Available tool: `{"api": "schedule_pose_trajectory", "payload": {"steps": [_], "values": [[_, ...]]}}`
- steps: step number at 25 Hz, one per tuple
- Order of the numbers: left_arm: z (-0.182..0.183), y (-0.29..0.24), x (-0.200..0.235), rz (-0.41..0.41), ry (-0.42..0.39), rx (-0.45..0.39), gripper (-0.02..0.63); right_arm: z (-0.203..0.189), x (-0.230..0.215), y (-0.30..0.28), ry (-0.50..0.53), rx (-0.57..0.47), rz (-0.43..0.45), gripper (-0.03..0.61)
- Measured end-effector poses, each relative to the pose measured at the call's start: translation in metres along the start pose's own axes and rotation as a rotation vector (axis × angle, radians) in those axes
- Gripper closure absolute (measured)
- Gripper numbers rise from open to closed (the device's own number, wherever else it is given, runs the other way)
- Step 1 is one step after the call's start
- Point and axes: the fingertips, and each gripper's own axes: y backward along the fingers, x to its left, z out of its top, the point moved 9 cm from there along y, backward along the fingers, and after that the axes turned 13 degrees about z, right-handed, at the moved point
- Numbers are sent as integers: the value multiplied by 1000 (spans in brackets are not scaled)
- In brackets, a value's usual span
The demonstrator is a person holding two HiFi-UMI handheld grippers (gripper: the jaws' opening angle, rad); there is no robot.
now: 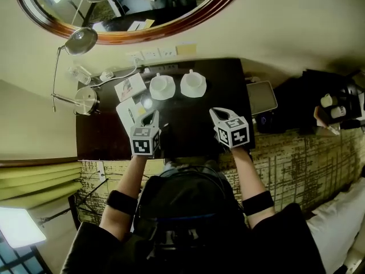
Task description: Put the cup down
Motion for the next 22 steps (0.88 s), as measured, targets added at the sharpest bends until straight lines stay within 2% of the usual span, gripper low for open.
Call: {"api": "schedule_pose_trajectory", "payload": {"steps": [8, 22], "values": [[-4, 23, 5, -19, 30, 3, 614, -5, 9, 8, 99, 20, -36, 577], [1, 18, 14, -14, 40, -1, 614, 3, 0, 7, 79, 7, -51, 577]]}}
